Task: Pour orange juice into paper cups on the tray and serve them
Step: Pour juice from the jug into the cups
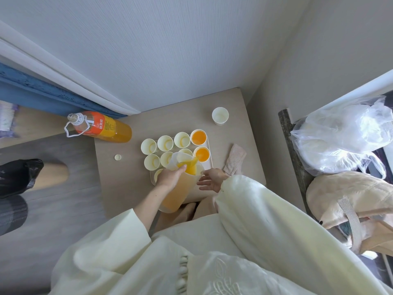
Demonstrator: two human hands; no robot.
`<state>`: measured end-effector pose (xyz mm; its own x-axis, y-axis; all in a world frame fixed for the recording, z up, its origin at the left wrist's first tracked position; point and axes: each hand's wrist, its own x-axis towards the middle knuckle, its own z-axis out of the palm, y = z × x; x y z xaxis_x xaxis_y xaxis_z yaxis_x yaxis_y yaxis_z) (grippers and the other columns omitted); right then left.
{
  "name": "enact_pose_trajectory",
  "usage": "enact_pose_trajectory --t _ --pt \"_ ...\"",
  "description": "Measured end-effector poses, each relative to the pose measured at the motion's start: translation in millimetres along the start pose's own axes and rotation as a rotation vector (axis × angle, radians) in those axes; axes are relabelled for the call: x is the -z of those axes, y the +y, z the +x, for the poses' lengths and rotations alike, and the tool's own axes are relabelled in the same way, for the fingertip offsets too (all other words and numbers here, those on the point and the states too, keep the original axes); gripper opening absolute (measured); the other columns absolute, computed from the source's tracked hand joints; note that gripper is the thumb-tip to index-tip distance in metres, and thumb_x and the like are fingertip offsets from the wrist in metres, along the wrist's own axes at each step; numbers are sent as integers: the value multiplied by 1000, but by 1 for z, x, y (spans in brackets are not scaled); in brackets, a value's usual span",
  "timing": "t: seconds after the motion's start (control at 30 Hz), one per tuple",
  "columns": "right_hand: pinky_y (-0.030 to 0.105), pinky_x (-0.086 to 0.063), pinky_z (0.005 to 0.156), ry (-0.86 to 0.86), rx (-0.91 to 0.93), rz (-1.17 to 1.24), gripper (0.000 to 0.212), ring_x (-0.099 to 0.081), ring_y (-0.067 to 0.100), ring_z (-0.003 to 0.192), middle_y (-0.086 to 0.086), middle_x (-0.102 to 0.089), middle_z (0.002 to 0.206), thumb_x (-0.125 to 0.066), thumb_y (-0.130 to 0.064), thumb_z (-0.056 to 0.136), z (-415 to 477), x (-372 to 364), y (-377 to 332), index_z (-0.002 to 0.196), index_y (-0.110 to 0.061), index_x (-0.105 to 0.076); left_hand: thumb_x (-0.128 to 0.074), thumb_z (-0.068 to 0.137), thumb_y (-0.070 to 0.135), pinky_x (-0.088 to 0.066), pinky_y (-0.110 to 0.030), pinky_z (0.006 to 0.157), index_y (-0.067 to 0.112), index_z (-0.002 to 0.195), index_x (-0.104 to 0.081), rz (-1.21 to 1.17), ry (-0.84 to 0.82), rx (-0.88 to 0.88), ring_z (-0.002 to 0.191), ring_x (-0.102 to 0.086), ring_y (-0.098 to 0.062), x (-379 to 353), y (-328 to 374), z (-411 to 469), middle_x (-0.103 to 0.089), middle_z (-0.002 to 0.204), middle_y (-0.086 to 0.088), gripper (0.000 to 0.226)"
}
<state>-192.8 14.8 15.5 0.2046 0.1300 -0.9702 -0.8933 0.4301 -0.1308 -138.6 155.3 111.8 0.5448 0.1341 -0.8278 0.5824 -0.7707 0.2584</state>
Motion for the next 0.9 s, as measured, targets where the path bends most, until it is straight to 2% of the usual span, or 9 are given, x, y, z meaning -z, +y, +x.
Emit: enact_pose_trajectory --t 0.1,0.23,0.33,0.63,0.73,0.83,0.9 --pt "40 -56 60 6 -7 -10 32 -65 25 78 13 -60 97 -45 -10 99 -1 -1 -1 127 6 -49 -57 89 54 -37 -31 59 17 59 -41 8 -2 5 56 -46 -18 0 1 0 -45 57 -2 50" --pt "39 -55 58 7 -11 -7 32 -65 26 78 14 -60 99 -45 -9 99 -3 -1 -2 127 5 -49 -58 89 53 -38 -31 65 17 59 -41 0 3 -2 57 -46 -19 0 1 1 -46 57 -2 50" --pt "40 -56 57 11 -15 -10 32 -65 26 77 15 -60 96 -44 -8 99 -4 -3 -3 128 5 -50 -57 90 52 -37 -30 60 19 60 -41 0 -3 -9 56 -46 -17 1 1 0 -46 57 -1 48" --pt "44 -57 74 16 3 -18 30 -64 27 80 15 -59 89 -44 -6 98 -3 -1 -4 125 6 -51 -57 90 52 -37 -30 60 18 58 -40 10 1 -21 53 -45 -18 0 0 2 -45 54 -2 50" --pt "41 -56 64 14 -9 -20 30 -65 26 78 14 -60 91 -44 -6 99 -4 -3 -4 126 6 -51 -56 90 53 -37 -31 61 16 58 -40 19 -1 -14 53 -45 -18 0 -1 4 -44 55 -2 52" --pt "40 -55 60 10 -11 -16 31 -64 26 76 15 -59 91 -43 -6 98 -4 -3 -4 125 7 -52 -55 90 53 -39 -32 67 10 73 -52 24 -8 -18 58 -46 -20 0 -3 7 -44 57 -1 46" --pt "40 -55 60 5 -8 -14 32 -64 26 75 15 -58 90 -43 -6 98 -3 -3 -3 126 8 -52 -56 90 53 -38 -31 69 0 102 -66 9 -4 -26 67 -48 -24 -1 -5 9 -45 59 0 55"
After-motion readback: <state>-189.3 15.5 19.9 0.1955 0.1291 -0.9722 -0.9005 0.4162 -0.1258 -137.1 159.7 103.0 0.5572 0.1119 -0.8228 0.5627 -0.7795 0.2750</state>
